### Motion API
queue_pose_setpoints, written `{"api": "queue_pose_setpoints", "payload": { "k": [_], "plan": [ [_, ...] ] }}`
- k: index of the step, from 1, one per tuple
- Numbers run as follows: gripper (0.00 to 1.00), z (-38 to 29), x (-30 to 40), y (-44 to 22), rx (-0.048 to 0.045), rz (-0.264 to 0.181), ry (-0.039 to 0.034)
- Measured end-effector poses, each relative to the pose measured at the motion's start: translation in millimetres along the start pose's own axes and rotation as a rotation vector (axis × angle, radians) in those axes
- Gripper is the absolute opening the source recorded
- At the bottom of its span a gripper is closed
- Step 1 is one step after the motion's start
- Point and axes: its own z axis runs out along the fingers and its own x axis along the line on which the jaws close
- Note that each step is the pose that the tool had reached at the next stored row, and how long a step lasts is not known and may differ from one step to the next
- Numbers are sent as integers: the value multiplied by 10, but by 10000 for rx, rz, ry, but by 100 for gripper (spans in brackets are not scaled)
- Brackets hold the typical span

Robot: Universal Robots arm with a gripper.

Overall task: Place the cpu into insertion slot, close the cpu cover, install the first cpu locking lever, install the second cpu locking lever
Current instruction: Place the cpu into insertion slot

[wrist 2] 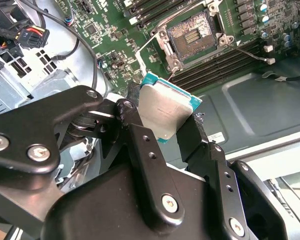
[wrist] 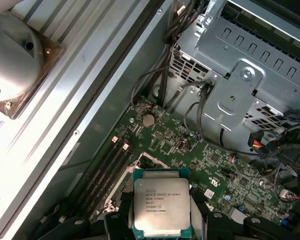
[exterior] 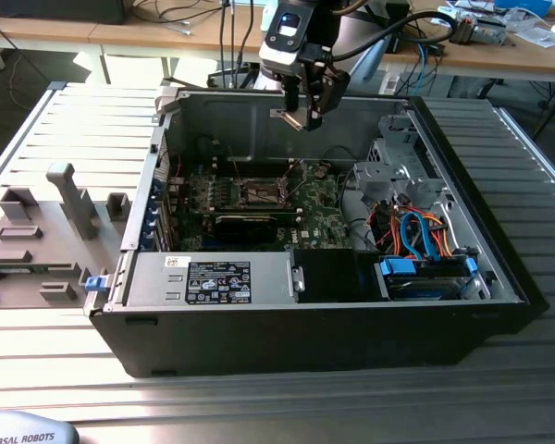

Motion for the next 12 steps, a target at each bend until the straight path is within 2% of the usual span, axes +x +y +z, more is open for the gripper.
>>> {"api": "queue_pose_setpoints", "payload": {
  "k": [12],
  "plan": [
    [54, 3, 0, 0, -2, 195, -19]
  ]
}}
